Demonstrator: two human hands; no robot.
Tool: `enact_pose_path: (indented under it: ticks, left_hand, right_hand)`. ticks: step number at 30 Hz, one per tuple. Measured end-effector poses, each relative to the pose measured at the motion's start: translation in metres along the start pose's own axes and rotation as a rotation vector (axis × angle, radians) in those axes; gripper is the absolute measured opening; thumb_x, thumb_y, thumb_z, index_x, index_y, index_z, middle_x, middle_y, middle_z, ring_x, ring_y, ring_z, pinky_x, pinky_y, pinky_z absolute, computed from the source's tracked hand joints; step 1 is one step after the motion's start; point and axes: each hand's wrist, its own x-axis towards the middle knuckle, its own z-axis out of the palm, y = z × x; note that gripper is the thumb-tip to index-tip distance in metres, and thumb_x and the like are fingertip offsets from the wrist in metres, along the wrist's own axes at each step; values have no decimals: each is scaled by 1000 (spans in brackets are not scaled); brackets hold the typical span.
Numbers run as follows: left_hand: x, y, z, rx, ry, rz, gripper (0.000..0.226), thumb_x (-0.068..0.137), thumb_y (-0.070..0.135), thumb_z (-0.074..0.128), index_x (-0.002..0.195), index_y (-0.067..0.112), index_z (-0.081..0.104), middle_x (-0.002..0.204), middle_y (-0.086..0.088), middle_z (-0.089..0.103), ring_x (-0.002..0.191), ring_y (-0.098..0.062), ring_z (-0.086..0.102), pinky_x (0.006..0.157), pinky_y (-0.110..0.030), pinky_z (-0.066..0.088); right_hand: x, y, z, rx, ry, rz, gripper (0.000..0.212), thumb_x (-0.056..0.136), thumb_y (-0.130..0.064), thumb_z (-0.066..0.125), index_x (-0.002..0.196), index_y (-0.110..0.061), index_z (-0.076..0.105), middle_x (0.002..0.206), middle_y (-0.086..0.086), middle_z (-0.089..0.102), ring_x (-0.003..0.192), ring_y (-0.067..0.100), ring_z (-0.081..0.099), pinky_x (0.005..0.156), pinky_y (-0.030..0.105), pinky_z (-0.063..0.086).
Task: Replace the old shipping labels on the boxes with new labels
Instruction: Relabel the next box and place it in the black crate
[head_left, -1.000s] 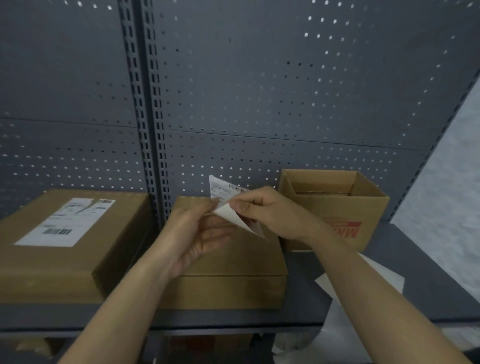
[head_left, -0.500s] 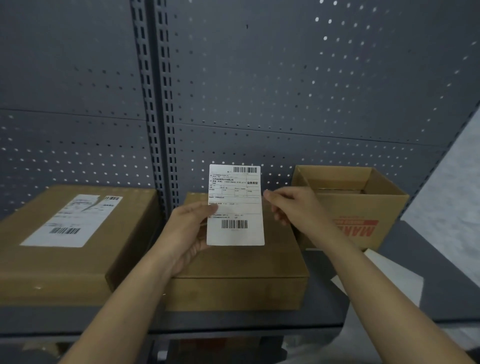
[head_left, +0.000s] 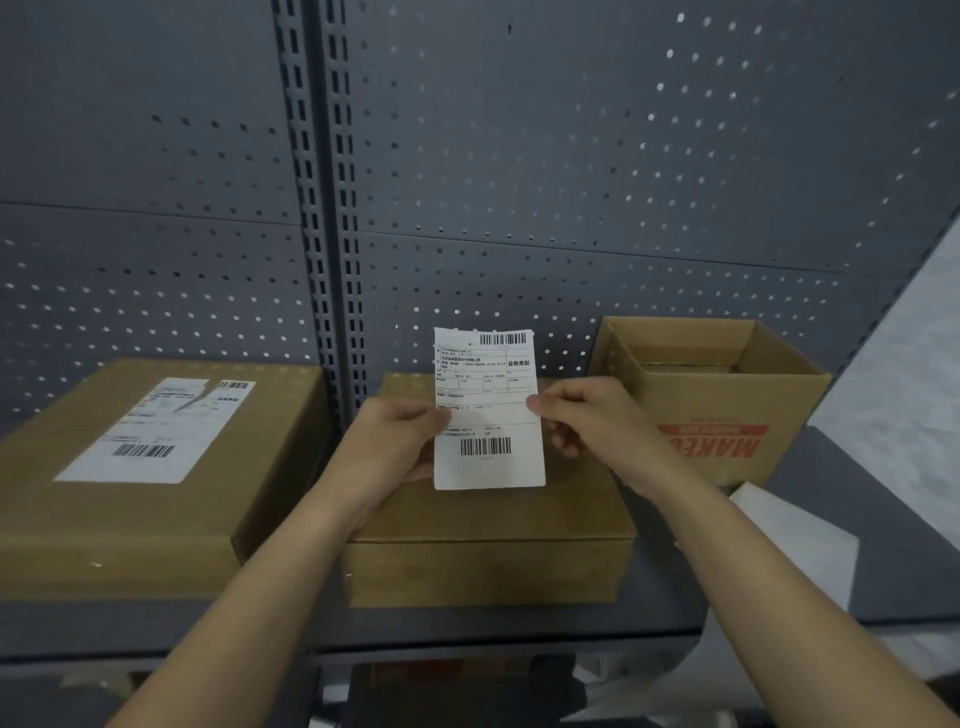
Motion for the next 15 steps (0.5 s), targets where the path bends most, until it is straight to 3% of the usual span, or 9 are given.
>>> enact_pose_path:
  ticks: [2,6,9,15]
  left_hand:
    - [1,0,-2,88,-8,47,18,99,12,58,99,7,75,97,0,77,90,-14,74,81,-34,61]
    - [3,-1,-7,282,34,128,14,96,11,62,97,15,75,90,3,78,80,-9,74,70,-25,60]
    - [5,-3,-11,385,53,181,19,93,14,67,110,22,73,89,5,77,78,-11,73,69,-27,61]
    - [9,-5,-16,485,71,182,22,86,17,75,107,24,74,84,10,76,72,-15,73,70,-34,62]
  right_hand:
    - [0,-1,0,-70,13,-16,17,94,-26,64,84,-16,74,70,13,65,57,10,54,55,22,43]
    - [2,-3,1,-192,50,-59,22,95,-28,63,79,-15,71,50,-12,57,42,-2,47,46,10,36]
    - [3,-1,2,-222,48,-75,21,95,-26,63,81,-14,71,50,-18,58,43,-4,49,46,10,37]
    - [5,0,6,-227,18,-68,19,92,-31,66,81,-15,70,57,-20,63,48,-7,53,50,11,39]
